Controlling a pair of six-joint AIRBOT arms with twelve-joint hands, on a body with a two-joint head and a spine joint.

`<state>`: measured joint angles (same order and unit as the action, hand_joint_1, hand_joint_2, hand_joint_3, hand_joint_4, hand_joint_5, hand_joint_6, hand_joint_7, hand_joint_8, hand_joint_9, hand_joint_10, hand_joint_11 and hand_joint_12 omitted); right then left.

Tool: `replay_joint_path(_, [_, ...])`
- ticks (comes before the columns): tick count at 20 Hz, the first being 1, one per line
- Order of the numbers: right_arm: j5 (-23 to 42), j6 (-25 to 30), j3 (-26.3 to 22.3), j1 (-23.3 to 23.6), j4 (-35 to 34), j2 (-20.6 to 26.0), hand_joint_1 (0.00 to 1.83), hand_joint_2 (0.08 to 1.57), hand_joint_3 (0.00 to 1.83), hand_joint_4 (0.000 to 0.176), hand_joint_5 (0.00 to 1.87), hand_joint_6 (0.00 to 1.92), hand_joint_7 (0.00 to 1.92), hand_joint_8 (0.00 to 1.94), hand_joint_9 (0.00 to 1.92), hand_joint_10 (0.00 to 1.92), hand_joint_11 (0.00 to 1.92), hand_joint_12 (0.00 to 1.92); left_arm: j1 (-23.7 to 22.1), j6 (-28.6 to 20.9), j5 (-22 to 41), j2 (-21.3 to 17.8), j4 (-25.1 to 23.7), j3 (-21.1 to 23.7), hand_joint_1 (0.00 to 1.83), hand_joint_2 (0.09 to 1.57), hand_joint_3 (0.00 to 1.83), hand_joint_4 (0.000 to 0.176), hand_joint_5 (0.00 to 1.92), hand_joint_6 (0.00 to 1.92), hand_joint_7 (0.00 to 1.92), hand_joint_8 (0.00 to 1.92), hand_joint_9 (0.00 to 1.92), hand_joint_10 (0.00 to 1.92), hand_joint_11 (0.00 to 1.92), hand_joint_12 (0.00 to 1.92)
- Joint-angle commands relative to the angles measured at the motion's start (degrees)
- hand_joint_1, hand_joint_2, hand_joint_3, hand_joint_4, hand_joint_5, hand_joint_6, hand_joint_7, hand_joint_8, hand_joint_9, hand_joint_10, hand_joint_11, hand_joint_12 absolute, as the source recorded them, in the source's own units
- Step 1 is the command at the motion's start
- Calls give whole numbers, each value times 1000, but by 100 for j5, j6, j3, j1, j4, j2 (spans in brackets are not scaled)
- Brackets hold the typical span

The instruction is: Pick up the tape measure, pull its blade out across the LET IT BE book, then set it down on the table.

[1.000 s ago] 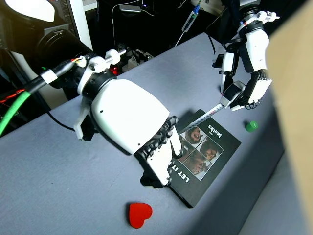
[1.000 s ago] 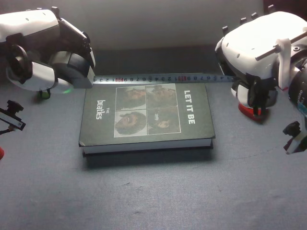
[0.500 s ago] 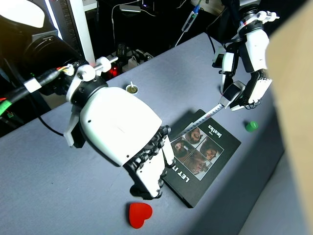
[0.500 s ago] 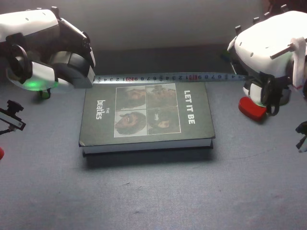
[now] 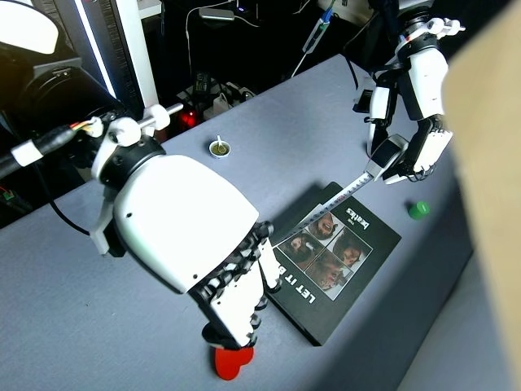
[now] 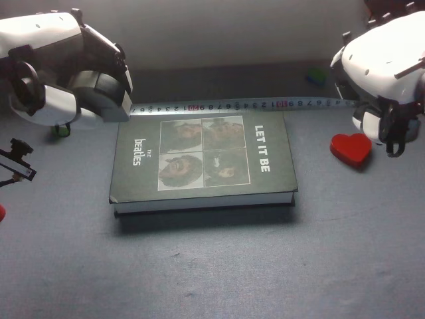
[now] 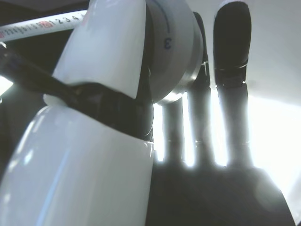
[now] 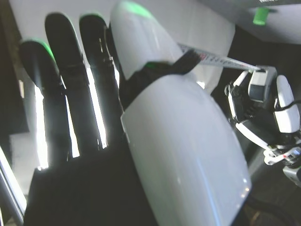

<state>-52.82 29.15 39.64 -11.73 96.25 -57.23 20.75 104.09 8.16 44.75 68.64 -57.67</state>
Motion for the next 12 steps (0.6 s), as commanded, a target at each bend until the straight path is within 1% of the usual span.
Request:
replay_joint_path(1, [-423,-72,14,35,479,97,1181,1215,0,0,683,1363,915,1178,771,931,540,1429,-74,83,428,-75,-87,-13,1368,1153,0,0,860,897,846,1221,909,1326,933,1140])
replay_joint_path(5, [-401,-72,14,21,481,167,1185,1216,0,0,669,1364,921,1180,774,927,531,1427,-97,83,436,-75,-87,-10,1369,1152,0,0,860,895,853,1217,906,1329,935,1147])
replay_joint_path(6, [-392,-72,14,13,482,187,1180,1221,1,0,662,1380,908,1192,773,923,521,1438,-103,83,438,-75,-87,-9,1368,1156,1,0,835,925,855,1214,903,1333,923,1144])
replay_joint_path(9, [-352,-70,19,0,497,255,1174,1223,1,0,665,1387,897,1196,771,921,519,1442,-107,83,442,-75,-87,-2,1368,1157,0,0,825,936,857,1213,903,1334,907,1140])
replay_joint_path(12, [-324,-66,45,0,507,303,1174,1225,1,0,661,1391,896,1200,770,921,538,1447,-104,89,429,-83,-87,0,1367,1162,0,0,820,935,844,1235,896,1346,940,1148])
